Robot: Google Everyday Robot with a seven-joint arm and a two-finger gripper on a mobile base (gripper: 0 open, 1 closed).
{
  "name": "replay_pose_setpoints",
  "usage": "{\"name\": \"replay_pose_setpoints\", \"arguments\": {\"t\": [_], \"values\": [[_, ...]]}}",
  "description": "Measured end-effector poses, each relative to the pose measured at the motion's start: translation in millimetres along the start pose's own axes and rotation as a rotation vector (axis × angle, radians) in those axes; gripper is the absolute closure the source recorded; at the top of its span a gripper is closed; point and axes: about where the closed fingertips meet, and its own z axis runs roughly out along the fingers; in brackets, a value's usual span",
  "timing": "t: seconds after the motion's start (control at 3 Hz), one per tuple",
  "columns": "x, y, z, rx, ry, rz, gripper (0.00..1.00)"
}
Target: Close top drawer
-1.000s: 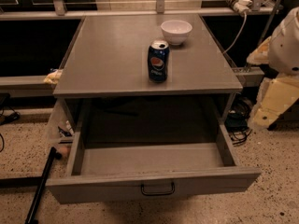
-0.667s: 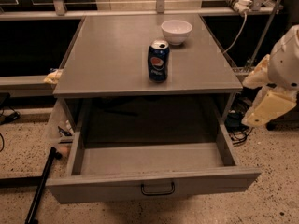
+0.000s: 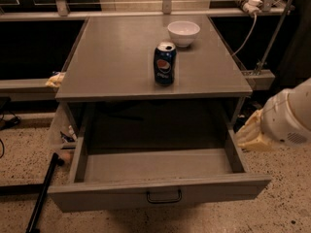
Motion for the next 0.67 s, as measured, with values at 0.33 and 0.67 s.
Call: {"name": "replay_pose_setpoints", "arguments": {"t": [0.33, 0.67], "values": [[1, 1, 3, 0.007, -0.001, -0.008, 1.0], [13, 8, 15, -0.005, 0.025, -0.023, 1.0]]}}
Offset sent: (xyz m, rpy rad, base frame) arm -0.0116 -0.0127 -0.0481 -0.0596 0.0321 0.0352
